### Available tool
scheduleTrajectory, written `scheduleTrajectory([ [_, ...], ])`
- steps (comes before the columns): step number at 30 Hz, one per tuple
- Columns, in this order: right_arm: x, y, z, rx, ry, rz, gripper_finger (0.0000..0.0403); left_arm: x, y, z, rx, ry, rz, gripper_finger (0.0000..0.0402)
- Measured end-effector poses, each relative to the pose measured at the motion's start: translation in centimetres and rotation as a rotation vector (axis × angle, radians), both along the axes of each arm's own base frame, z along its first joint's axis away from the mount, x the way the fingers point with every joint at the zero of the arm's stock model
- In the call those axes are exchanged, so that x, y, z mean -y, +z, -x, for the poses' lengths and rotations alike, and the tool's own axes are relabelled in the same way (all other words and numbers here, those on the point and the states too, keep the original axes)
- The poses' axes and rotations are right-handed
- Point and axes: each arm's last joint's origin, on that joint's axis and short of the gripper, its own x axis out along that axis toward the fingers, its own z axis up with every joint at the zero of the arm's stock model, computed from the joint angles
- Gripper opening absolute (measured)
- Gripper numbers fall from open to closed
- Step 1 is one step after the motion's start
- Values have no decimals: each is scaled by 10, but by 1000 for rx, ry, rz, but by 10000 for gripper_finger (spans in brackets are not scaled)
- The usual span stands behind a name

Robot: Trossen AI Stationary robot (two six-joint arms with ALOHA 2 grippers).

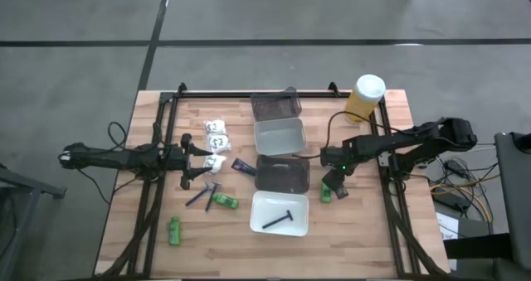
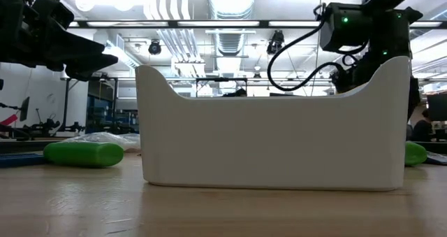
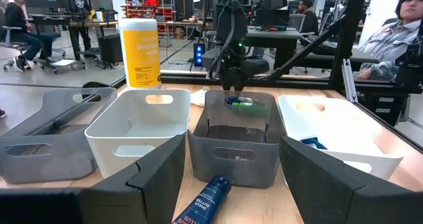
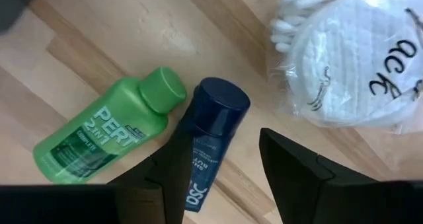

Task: Pick & Place Travel size toiletries
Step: Put the right blue shave cream into the gray bin

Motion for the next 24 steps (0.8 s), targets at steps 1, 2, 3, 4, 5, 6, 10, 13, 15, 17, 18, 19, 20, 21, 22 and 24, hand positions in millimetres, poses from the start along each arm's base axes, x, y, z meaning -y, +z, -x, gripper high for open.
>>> scheduleTrajectory([
  [1,-1,-1,-1,0,3,0,165,0,0,0,0,0,0,250],
  [2,-1,-1,-1,1,0,2,163,0,0,0,0,0,0,250],
  [3,-2,-2,-2,-2,-7,6,161,0,0,0,0,1,0,250],
  [4,-2,-2,-2,-4,-16,11,159,0,0,0,0,0,0,250],
  [5,-3,-3,-2,-5,-24,13,157,0,0,0,0,0,0,250],
  [6,-3,-3,-3,-7,-30,13,155,0,0,0,1,0,0,250],
  [10,-3,-7,-5,-21,-37,31,149,0,0,0,0,1,0,250],
  [13,-2,-9,-6,-25,-36,39,152,0,0,0,0,0,0,250],
  [15,-2,-10,-6,-28,-37,39,160,0,0,0,0,0,0,250],
  [17,-2,-11,-6,-28,-36,39,169,0,0,0,0,1,0,250],
  [18,-3,-10,-6,-27,-35,39,174,0,0,0,0,1,0,250],
  [19,-3,-10,-6,-26,-35,39,177,0,0,0,0,0,0,250],
  [20,-3,-11,-6,-27,-35,39,180,0,0,0,0,0,0,250],
  [21,-3,-11,-6,-27,-35,39,182,0,0,0,0,1,0,250],
  [22,-3,-11,-6,-30,-35,39,183,0,0,0,0,0,0,250],
  [24,-3,-13,-7,-35,-35,40,183,0,0,0,0,0,0,250],
])
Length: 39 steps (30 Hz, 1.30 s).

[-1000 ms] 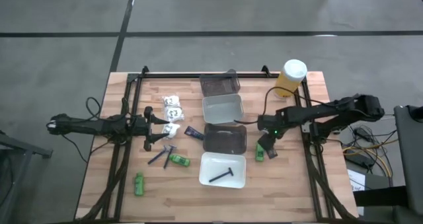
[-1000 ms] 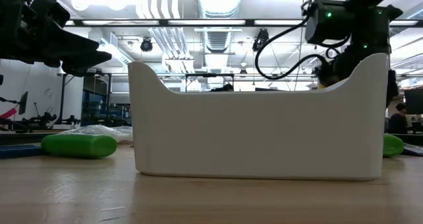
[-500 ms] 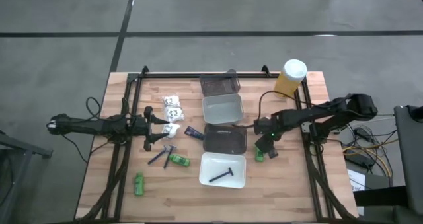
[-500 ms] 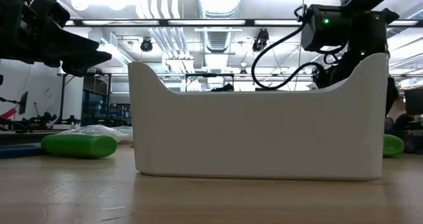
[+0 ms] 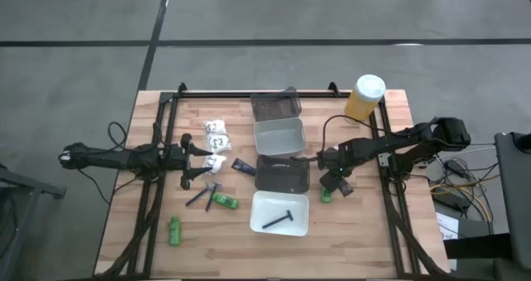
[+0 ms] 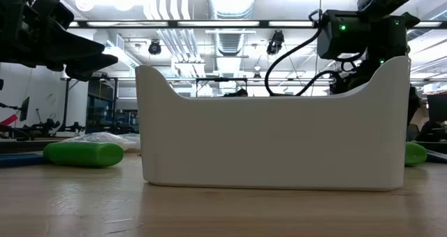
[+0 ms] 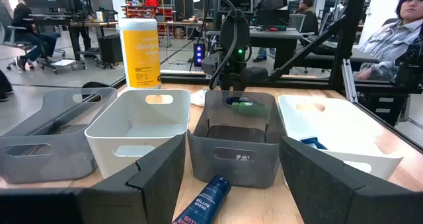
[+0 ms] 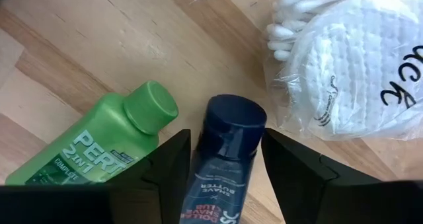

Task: Pick & Place Travel size toiletries
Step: Put the right blue shave cream into the gray bin

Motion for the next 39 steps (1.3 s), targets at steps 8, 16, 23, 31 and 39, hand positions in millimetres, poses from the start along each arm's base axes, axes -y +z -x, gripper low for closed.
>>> scheduleTrajectory([
  [8,0,-6,-2,-5,6,0,147,0,0,0,0,0,0,250],
  [16,-1,-7,-1,-6,15,1,137,0,0,0,0,0,0,250],
  [23,-1,-4,2,6,57,1,136,0,0,0,0,1,0,250],
  [31,-1,20,9,138,83,5,132,0,0,0,0,1,0,250],
  [39,-1,45,19,290,109,16,133,0,0,0,0,0,0,250],
])
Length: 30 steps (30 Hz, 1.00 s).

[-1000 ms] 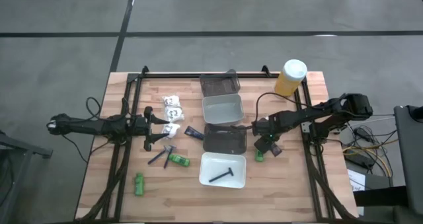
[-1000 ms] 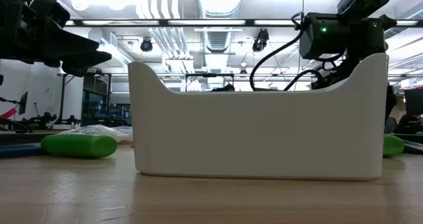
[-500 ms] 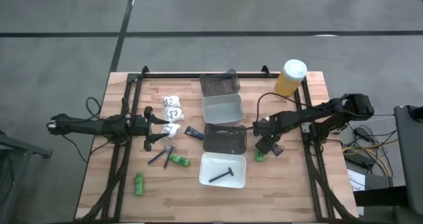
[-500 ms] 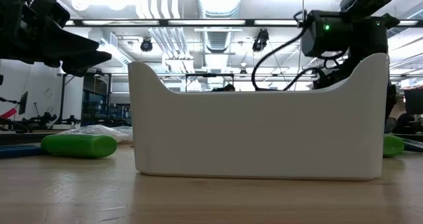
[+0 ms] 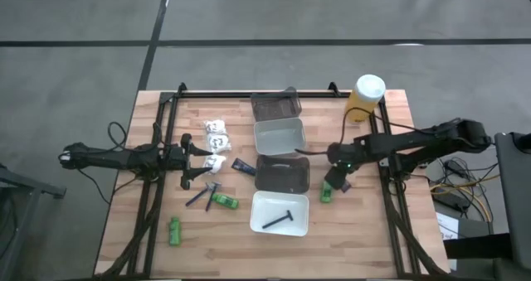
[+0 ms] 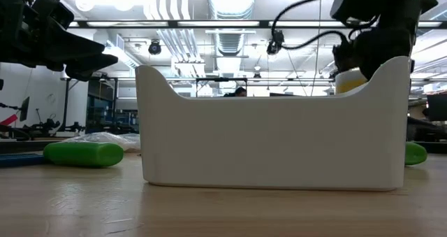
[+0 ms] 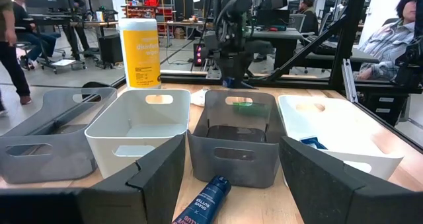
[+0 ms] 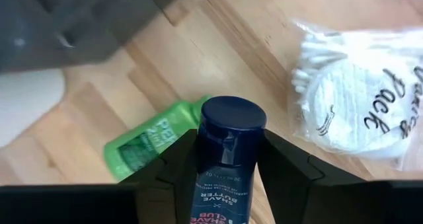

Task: Pick & Place Travel size toiletries
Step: Put the right blue shave cream into the gray bin

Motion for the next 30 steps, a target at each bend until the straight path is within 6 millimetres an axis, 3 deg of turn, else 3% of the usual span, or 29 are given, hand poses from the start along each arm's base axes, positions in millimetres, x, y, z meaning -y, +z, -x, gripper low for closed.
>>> scheduleTrajectory([
  [10,1,21,0,214,58,52,139,0,0,0,0,0,0,250],
  [30,1,32,-16,406,82,73,143,0,2,0,15,0,-22,250],
])
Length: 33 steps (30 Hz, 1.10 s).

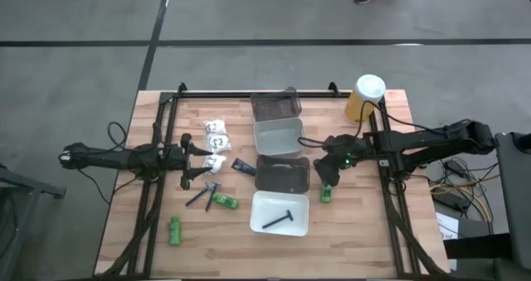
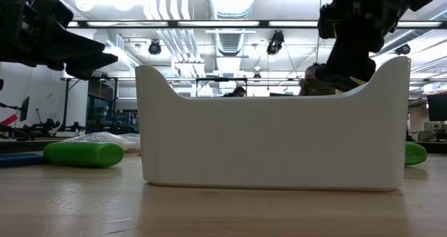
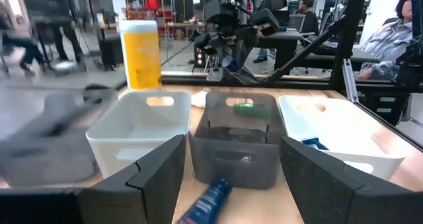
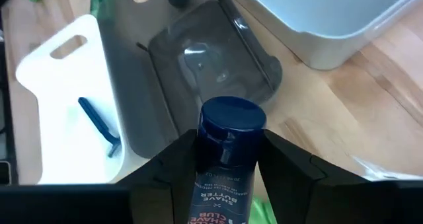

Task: Pick & Place Travel size toiletries
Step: Put the right blue shave cream into the gray bin

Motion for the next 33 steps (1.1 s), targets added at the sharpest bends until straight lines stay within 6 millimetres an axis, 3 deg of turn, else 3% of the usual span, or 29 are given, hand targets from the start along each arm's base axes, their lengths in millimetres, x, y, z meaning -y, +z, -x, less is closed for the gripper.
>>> scheduleTrajectory([
  [3,1,4,-4,54,-3,-1,134,-1,4,0,35,32,-57,250],
  [7,4,10,-10,144,-23,-4,127,-1,3,-1,28,34,26,250],
  [12,13,20,-17,269,-65,-1,137,-1,3,-2,26,26,-15,250],
  [17,22,24,-19,317,-86,26,145,-1,11,-2,122,29,165,255],
  [22,28,26,-19,343,-100,53,132,-2,9,-3,107,79,131,252],
  [33,43,46,-31,585,-183,171,143,-3,32,-27,135,217,-354,252],
])
